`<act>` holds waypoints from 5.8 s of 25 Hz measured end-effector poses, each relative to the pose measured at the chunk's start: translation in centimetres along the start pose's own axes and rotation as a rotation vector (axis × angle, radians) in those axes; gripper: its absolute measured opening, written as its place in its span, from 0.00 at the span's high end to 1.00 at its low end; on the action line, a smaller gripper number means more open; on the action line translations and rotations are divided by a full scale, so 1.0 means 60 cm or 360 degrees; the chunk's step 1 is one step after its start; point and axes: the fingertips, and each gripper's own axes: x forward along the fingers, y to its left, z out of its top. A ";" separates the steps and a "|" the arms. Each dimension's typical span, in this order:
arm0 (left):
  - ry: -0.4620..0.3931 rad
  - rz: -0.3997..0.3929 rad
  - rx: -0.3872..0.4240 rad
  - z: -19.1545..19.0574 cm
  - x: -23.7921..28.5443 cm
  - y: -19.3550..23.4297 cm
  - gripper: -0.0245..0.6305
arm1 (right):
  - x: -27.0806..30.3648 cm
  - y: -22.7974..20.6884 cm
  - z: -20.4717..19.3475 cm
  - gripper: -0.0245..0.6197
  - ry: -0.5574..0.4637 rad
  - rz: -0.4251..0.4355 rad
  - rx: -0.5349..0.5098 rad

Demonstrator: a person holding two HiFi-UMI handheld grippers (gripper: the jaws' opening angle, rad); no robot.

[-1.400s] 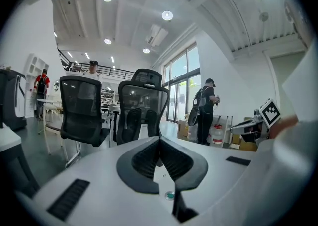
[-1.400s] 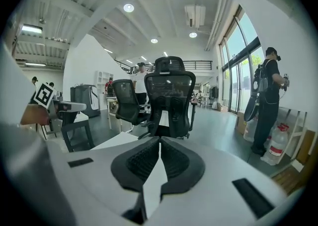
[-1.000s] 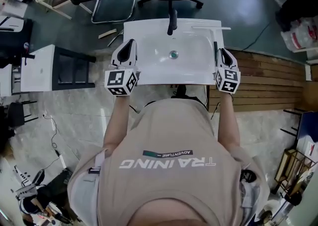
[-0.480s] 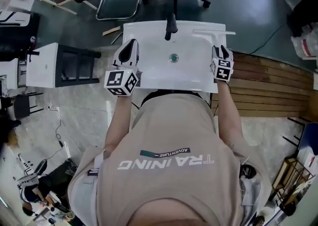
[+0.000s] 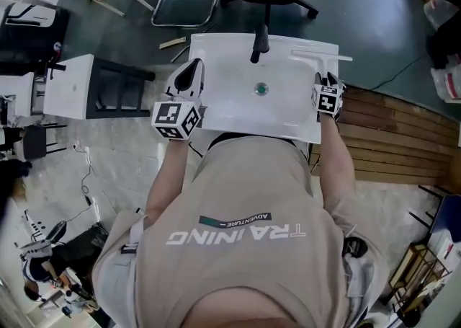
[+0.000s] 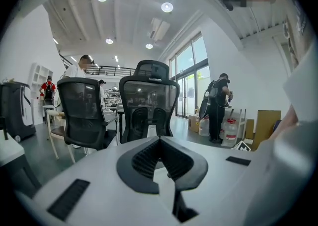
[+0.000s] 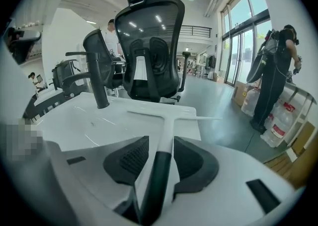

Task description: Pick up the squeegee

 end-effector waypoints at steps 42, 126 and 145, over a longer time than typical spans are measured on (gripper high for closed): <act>-0.0026 -0.0076 -0.0010 0.004 -0.019 -0.009 0.94 | -0.129 0.027 0.120 0.81 -0.0245 0.0018 0.0097; -0.0639 -0.0303 0.0321 0.430 0.024 -0.001 0.94 | -0.566 0.186 0.659 0.81 -0.1360 0.0114 -0.0150; -0.0582 -0.0302 0.0299 0.406 0.039 0.010 0.94 | -0.552 0.184 0.665 0.81 -0.1313 0.0112 -0.0178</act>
